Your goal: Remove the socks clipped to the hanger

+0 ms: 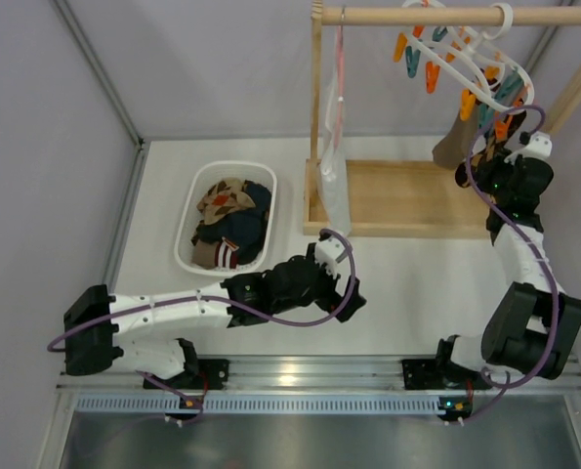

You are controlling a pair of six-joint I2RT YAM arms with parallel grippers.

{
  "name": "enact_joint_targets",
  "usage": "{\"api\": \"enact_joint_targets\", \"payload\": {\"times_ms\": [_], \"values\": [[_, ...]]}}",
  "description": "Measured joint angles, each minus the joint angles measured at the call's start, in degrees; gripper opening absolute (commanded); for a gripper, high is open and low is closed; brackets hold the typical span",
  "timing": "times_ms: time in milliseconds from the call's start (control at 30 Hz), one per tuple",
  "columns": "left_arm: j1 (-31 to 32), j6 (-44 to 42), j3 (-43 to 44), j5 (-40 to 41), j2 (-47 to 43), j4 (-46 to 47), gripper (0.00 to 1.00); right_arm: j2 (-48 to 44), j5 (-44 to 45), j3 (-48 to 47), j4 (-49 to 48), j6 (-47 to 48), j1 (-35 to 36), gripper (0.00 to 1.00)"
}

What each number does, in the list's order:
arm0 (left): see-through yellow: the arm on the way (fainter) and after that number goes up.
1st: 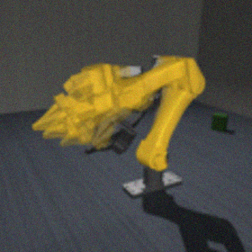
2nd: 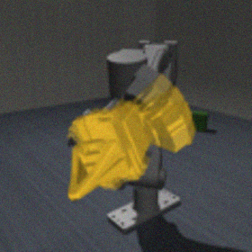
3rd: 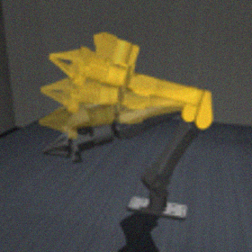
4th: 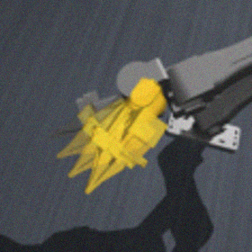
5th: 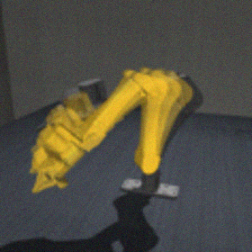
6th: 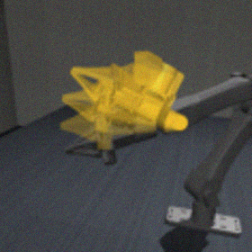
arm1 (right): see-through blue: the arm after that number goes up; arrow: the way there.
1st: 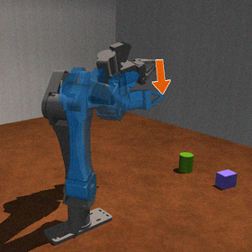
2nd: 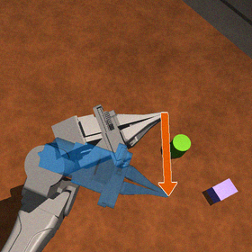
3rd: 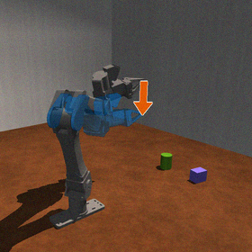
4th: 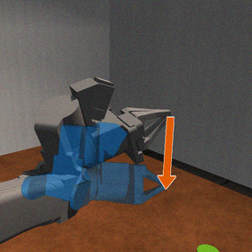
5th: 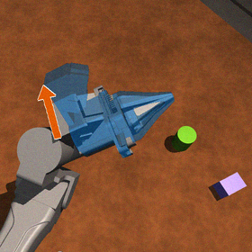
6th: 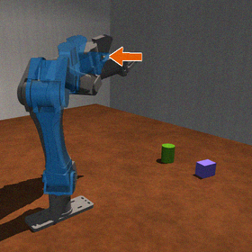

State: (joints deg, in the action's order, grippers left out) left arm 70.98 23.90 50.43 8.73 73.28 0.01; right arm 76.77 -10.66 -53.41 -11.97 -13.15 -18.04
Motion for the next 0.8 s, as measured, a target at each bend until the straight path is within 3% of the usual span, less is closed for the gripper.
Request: {"api": "enact_joint_targets", "payload": {"times_ms": [233, 433, 633, 800], "values": [[0.00, -1.86, 0.96, 5.97, 0.50, -0.11, 0.98, -3.08, 2.19, 1.05, 0.76, -1.05, 3.37, 0.00], [-0.44, -8.28, 9.92, 10.54, 8.07, 3.63, 0.98, -13.70, 5.79, 1.55, 7.91, -4.07, 9.64, 0.00], [-6.47, -15.61, 14.47, 2.91, 14.53, 13.68, 0.98, -17.07, 8.33, -2.71, 19.93, -6.95, 14.64, 0.00], [-10.84, -21.27, 26.71, -5.53, 24.28, 17.59, 0.98, -17.14, 9.14, -6.36, 27.85, -8.98, 18.43, 0.00]]}}
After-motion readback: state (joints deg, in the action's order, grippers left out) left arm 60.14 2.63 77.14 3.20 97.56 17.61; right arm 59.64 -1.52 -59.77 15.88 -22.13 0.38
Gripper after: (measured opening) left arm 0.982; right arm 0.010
